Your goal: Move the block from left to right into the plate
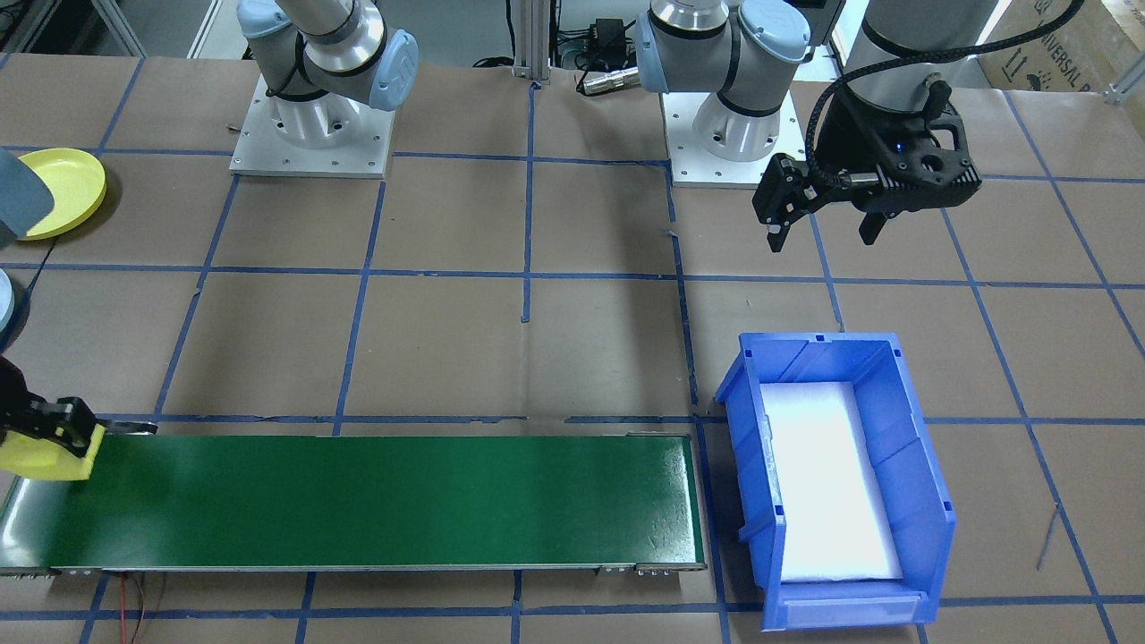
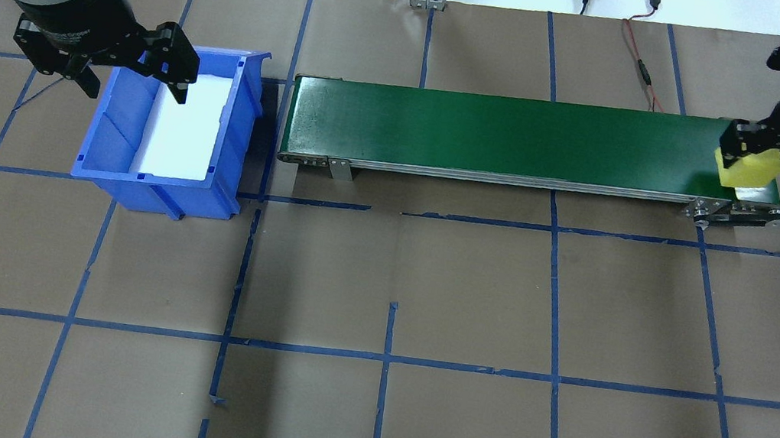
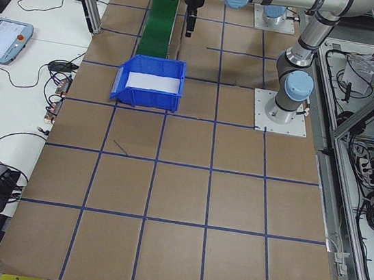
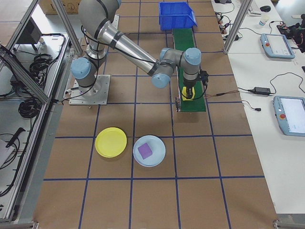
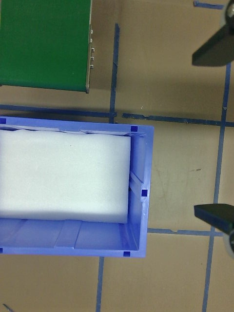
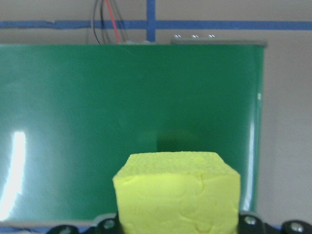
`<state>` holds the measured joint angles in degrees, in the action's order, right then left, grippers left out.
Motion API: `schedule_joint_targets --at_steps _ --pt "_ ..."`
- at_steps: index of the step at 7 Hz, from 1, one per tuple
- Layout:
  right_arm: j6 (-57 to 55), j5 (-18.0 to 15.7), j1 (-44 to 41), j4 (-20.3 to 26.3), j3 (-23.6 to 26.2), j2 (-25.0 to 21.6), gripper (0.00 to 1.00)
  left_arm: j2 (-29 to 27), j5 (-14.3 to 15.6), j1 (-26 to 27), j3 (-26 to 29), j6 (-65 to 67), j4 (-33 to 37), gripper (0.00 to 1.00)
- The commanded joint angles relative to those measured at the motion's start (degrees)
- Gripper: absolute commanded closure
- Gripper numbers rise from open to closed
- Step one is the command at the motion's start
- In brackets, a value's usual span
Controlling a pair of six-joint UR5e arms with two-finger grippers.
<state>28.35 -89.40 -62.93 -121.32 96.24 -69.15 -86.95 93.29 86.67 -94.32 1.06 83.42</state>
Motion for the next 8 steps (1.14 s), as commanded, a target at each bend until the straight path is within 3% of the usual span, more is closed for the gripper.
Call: schedule_joint_targets --at_steps 1,3,6,7,8 --pt "13.8 -2.4 13.3 4.7 7.5 -8.5 0.74 0.0 0.0 -0.1 0.4 0.0 -0.1 0.0" --pt "24.3 -7.8 25.7 4.7 14.9 -14.9 0.73 0.2 -0.2 0.1 0.1 0.0 0.0 0.0" --pt "28.2 -8.5 37.8 4.1 20.7 -15.6 0.67 0.1 -0.4 0.2 0.3 0.3 -0.1 0.0" --pt "29.1 -10.9 40.2 4.0 20.8 -15.5 0.65 0.5 0.1 0.3 -0.2 0.1 0.1 0.0" --pt "29.2 -10.8 42.2 3.9 21.0 -15.0 0.49 0.6 0.1 0.3 0.2 0.0 0.2 0.0"
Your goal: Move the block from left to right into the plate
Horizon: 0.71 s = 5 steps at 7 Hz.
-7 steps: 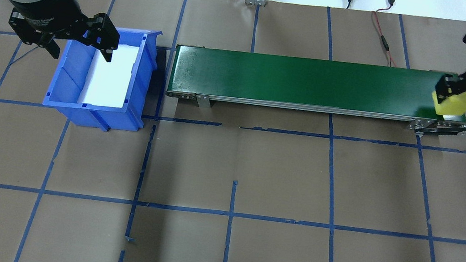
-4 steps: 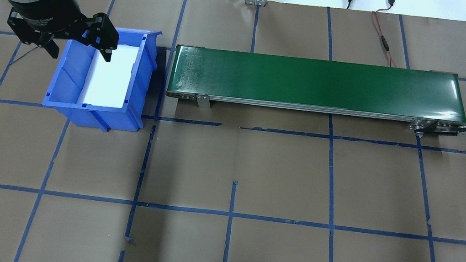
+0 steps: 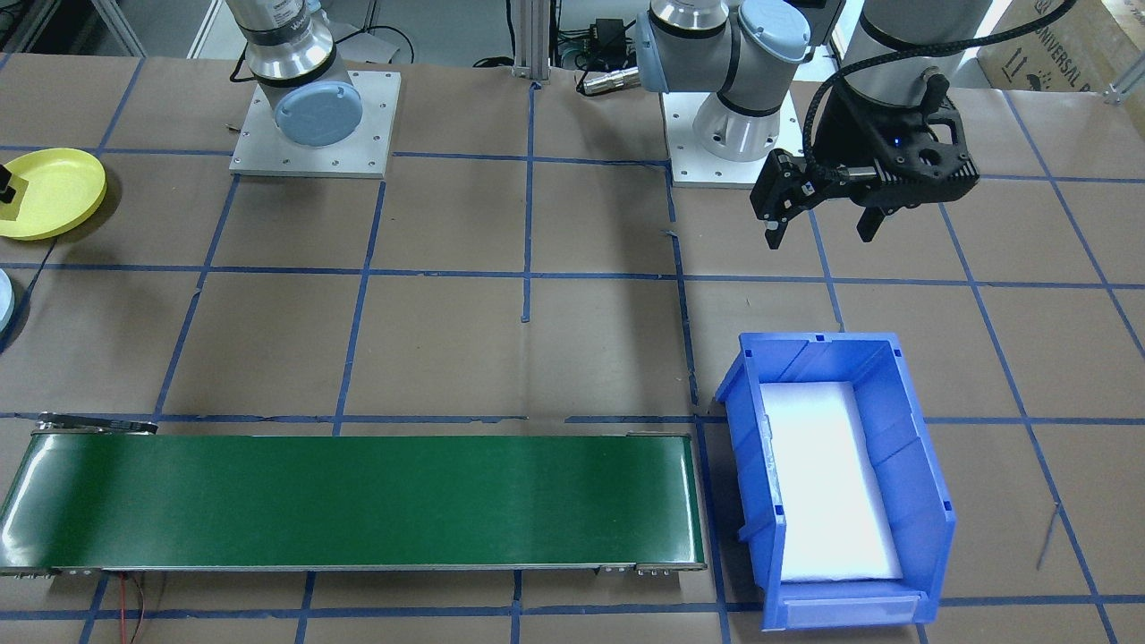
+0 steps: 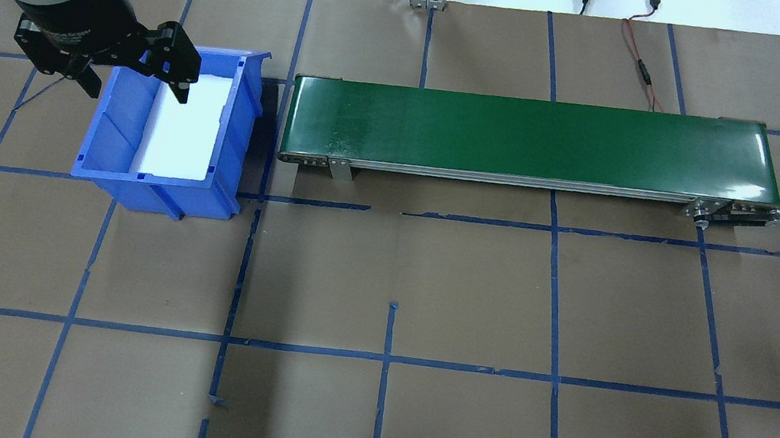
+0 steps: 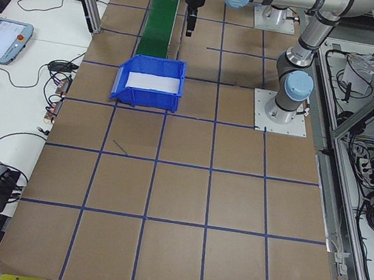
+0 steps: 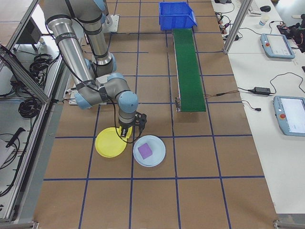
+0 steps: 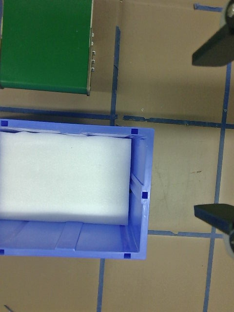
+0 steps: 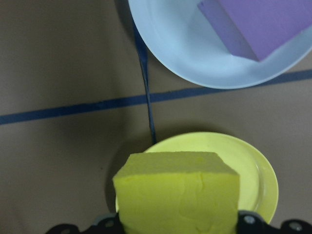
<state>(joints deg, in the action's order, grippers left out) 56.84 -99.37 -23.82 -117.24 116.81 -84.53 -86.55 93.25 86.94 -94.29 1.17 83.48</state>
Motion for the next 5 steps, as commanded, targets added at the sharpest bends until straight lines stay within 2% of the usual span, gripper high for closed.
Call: schedule_joint_targets --at_steps 1,2,4,5 --pt "0.8 -0.7 3.4 -0.2 1.2 1.0 0.45 0.0 0.2 0.1 -0.3 -0.1 0.0 0.0" --pt "0.7 -0.7 3.5 -1.3 1.4 1.6 0.35 0.0 0.1 0.1 -0.5 -0.1 0.0 0.0" --pt "0.3 -1.1 3.6 -2.3 1.3 3.1 0.0 0.2 0.2 0.2 -0.5 -0.1 0.2 0.0" --pt "-0.2 -1.6 3.6 -2.3 1.6 3.0 0.0 -0.3 0.0 0.3 -0.5 0.0 -0.1 0.0"
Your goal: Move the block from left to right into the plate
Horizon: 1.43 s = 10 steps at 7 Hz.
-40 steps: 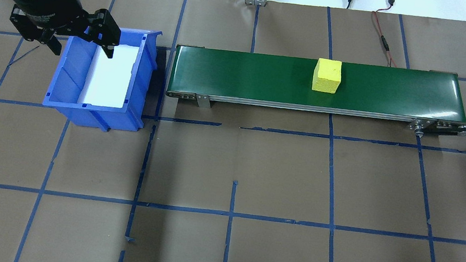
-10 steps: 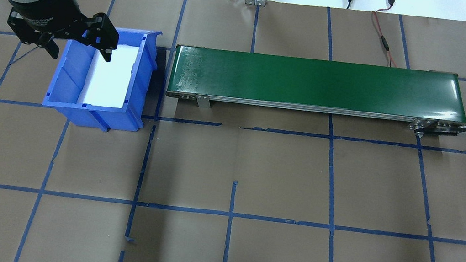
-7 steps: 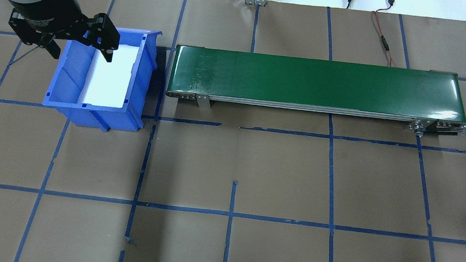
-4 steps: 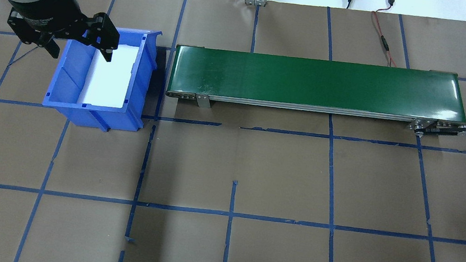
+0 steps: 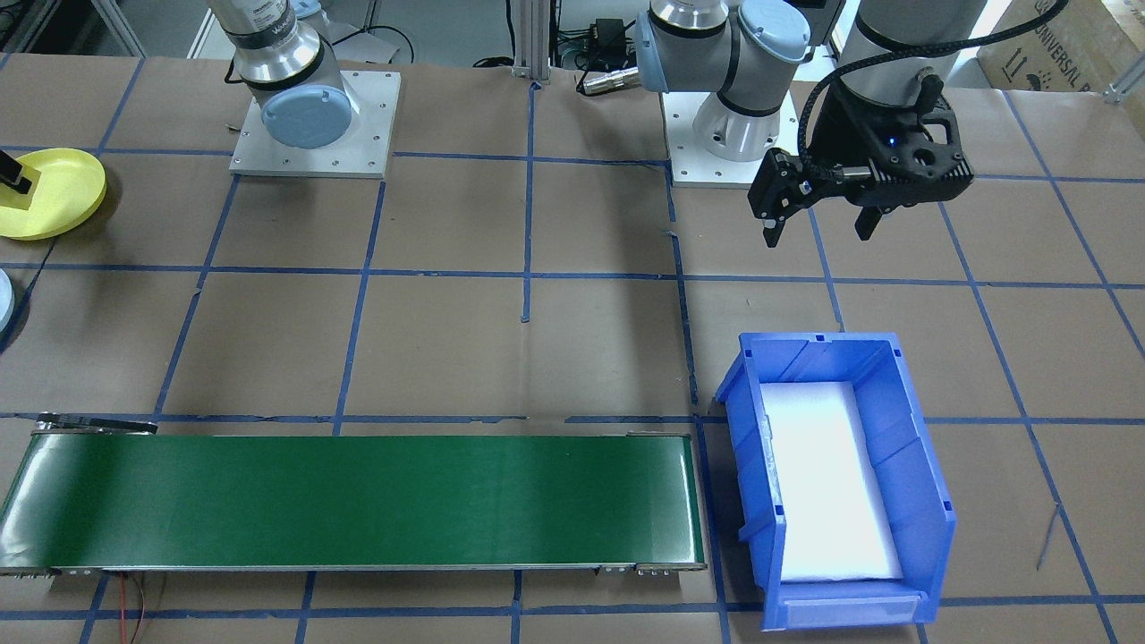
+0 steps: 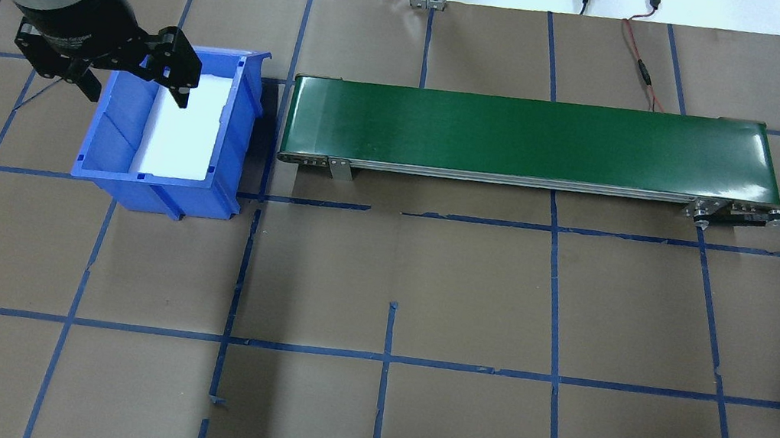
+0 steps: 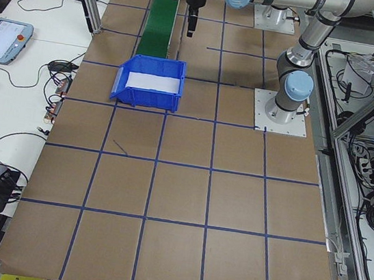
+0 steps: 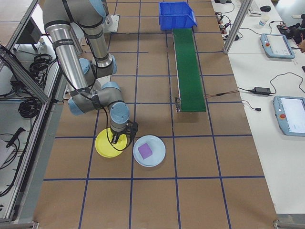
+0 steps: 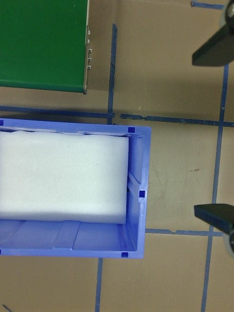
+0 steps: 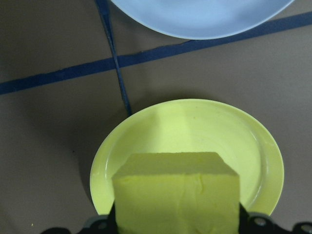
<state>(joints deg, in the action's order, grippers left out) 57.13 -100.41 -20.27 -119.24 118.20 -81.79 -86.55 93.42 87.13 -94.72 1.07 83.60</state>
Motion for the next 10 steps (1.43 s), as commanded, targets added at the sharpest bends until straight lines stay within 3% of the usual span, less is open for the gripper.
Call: schedule_joint_targets --at_steps 1,3,4,5,6,8,10 --pt "-2.6 -1.1 -0.7 0.1 -0.2 -0.1 0.0 0.1 0.2 0.1 -0.1 0.0 0.2 0.0" --pt "-13.2 -1.1 -8.7 1.0 -1.2 -0.8 0.0 -0.4 -0.1 0.2 0.0 0.0 -0.2 0.0" --pt "-18.6 -2.6 -16.6 5.2 -3.7 -0.8 0.0 0.8 0.1 0.4 -0.2 -0.1 0.9 0.0" --pt "-22.3 -2.0 -24.4 13.6 -7.9 -1.0 0.0 0.4 -0.1 0.5 -0.2 0.0 1.2 0.0" --pt "-29.0 -1.1 -32.9 18.6 -11.4 -2.0 0.0 -0.7 -0.2 0.2 -0.4 -0.1 0.3 0.0" --pt "-45.3 0.5 -48.9 21.6 -12.7 -5.0 0.0 0.9 0.1 0.3 -0.3 -0.4 2.5 0.0" --pt "-49.6 3.5 -57.5 23.7 -15.7 -7.5 0.0 0.2 0.1 0.3 -0.4 -0.5 2.3 0.0"
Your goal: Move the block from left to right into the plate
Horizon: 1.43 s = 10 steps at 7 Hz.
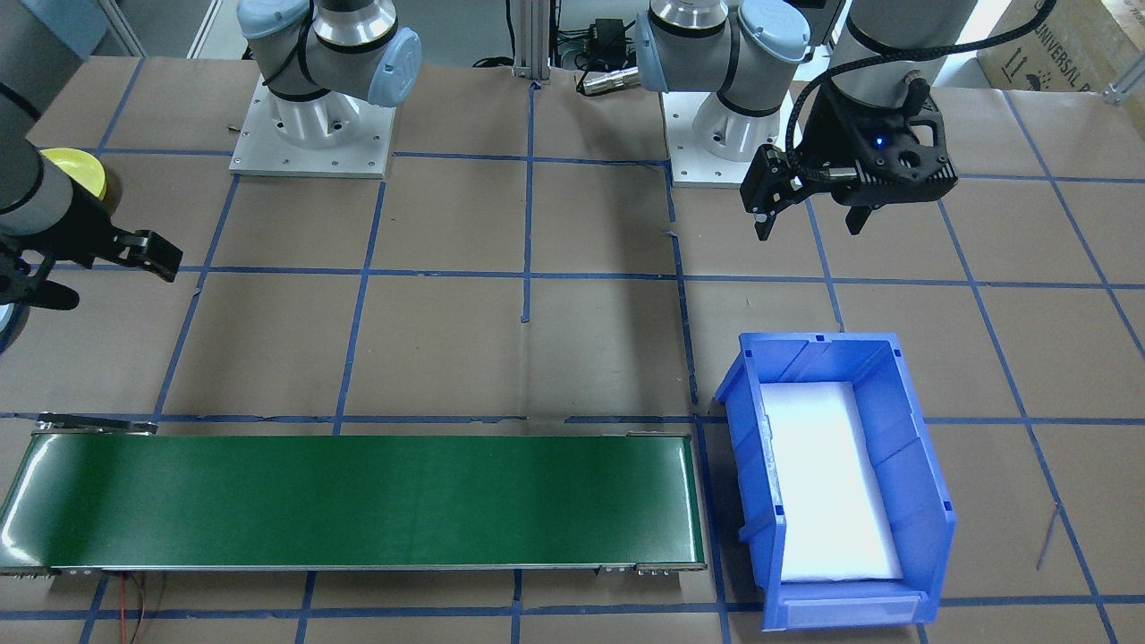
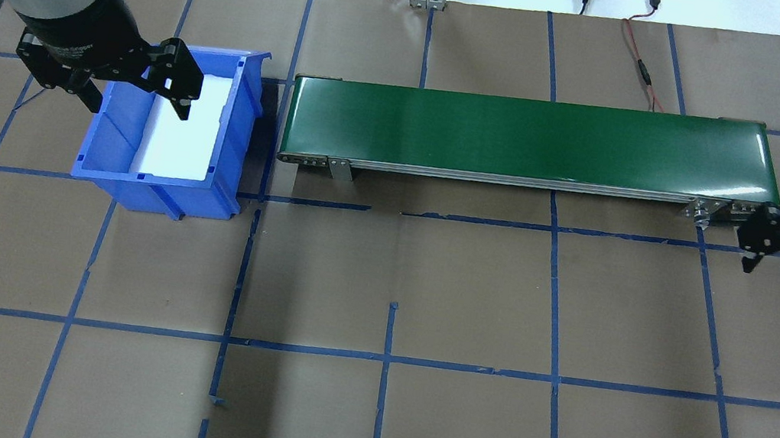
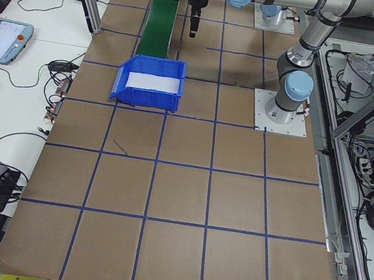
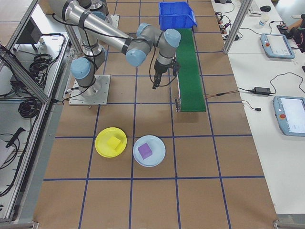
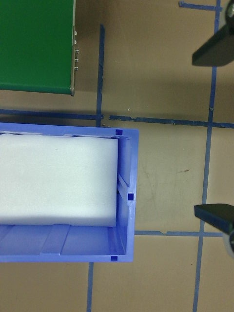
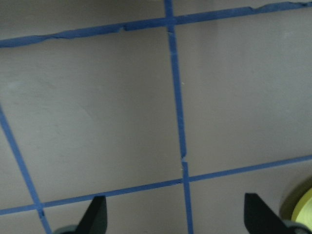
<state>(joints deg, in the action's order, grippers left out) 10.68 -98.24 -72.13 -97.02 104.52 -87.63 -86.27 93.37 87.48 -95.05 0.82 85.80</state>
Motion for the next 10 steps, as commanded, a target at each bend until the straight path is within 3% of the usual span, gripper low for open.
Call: schedule_joint_targets --at_steps 1,3,5,10 --pt "-3.1 1.3 -11.0 1.7 -6.0 -1.8 0.0 1.3 0.1 0.1 0.0 -0.4 1.1 0.0" --pt "-3.1 5.3 -15.7 1.5 -13.3 -1.4 0.0 -0.2 -0.1 -0.3 0.0 -0.5 -0.1 0.0" --pt "-7.0 9.8 -16.0 1.7 -15.0 -1.7 0.0 1.0 0.1 0.1 0.0 -0.6 0.5 0.0" --pt "-12.6 9.1 -16.3 9.7 -18.2 -0.6 0.0 0.1 0.1 -0.3 -0.2 -0.7 0.5 0.0"
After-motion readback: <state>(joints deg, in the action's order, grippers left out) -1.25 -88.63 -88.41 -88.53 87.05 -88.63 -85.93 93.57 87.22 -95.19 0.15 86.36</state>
